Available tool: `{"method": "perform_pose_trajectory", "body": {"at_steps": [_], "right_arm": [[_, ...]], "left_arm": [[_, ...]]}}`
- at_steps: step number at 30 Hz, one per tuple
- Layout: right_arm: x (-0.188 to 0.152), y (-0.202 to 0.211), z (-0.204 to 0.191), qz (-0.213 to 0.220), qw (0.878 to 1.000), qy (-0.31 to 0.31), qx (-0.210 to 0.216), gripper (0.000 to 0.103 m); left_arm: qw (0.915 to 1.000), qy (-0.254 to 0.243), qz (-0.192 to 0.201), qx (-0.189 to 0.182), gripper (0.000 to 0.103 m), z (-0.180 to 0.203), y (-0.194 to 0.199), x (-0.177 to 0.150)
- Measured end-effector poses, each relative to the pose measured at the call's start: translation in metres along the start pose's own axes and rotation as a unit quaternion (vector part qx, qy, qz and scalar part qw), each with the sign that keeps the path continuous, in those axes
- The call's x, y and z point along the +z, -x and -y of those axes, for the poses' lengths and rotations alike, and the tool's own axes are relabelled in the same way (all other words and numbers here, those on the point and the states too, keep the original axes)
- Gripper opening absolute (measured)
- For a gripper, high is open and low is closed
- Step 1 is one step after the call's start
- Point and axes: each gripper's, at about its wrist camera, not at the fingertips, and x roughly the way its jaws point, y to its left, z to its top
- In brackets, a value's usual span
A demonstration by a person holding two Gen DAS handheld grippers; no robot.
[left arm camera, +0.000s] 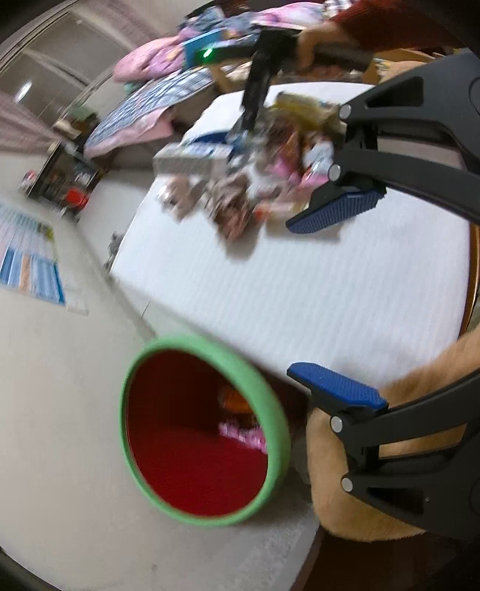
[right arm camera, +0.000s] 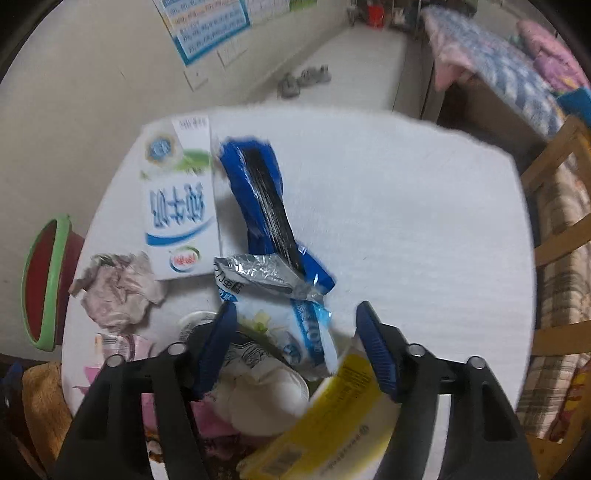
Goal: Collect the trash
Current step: 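Grasp the pink snack bag with the left tool while the right grasps a white-blue wrapper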
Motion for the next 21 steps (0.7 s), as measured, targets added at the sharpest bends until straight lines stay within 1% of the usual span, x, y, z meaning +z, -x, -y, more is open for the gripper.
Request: {"method": "perform_pose_trajectory", "body": {"at_steps": [1, 2, 3, 6, 8, 11, 14, 15, 16, 17, 18, 19, 20, 21], "right_arm": [[-0.002, -0.001, 0.001, 0.003, 1.0, 0.0, 0.01, 0.038], [-0.003, 0.002, 0.001, 0.009, 1.0, 0.001, 0.016, 0.028], [-0.005, 0.007, 0.001, 0.019, 1.0, 0.002, 0.023, 0.014], [-0.014, 0.033, 0.0, 0.055, 0.997, -0.014, 0.05, 0.012], [-0.023, 0.057, 0.003, 0.089, 0.993, -0.029, 0.066, 0.012], [-0.041, 0.088, 0.007, 0.122, 0.987, -0.052, 0.092, 0.012], [-0.059, 0.104, 0.011, 0.139, 0.983, -0.07, 0.103, 0.012], [-0.061, 0.107, 0.01, 0.139, 0.982, -0.074, 0.104, 0.012], [-0.065, 0.109, 0.01, 0.139, 0.982, -0.077, 0.106, 0.013], [-0.072, 0.113, 0.013, 0.136, 0.981, -0.083, 0.108, 0.012], [-0.079, 0.115, 0.014, 0.133, 0.981, -0.089, 0.111, 0.013], [-0.083, 0.115, 0.016, 0.13, 0.98, -0.095, 0.114, 0.013], [-0.087, 0.115, 0.018, 0.126, 0.98, -0.103, 0.118, 0.013], [-0.091, 0.115, 0.021, 0.123, 0.979, -0.108, 0.121, 0.013]], "left_arm": [[1.0, -0.006, -0.003, -0.005, 0.069, 0.007, 0.0, -0.002], [0.9998, -0.016, -0.007, -0.009, 0.069, 0.013, -0.001, -0.004], [0.9996, -0.023, -0.01, -0.009, 0.069, 0.018, -0.003, -0.005], [0.9987, -0.043, -0.025, -0.006, 0.069, 0.032, -0.018, -0.005], [0.9983, -0.043, -0.037, -0.01, 0.069, 0.038, -0.03, -0.003], [0.9979, -0.044, -0.045, -0.016, 0.069, 0.051, -0.041, 0.001], [0.9963, -0.067, -0.037, -0.038, 0.069, 0.075, -0.042, 0.004], [0.9946, -0.086, -0.034, -0.048, 0.069, 0.086, -0.041, 0.005], [0.9914, -0.112, -0.034, -0.058, 0.069, 0.099, -0.042, 0.005], [0.988, -0.134, -0.04, -0.065, 0.071, 0.108, -0.044, 0.003], [0.9816, -0.171, -0.052, -0.068, 0.074, 0.121, -0.049, 0.001], [0.9744, -0.21, -0.054, -0.06, 0.075, 0.134, -0.053, -0.002], [0.9683, -0.238, -0.053, -0.053, 0.075, 0.143, -0.057, -0.005], [0.9549, -0.288, -0.056, -0.043, 0.076, 0.157, -0.063, -0.011]]}}
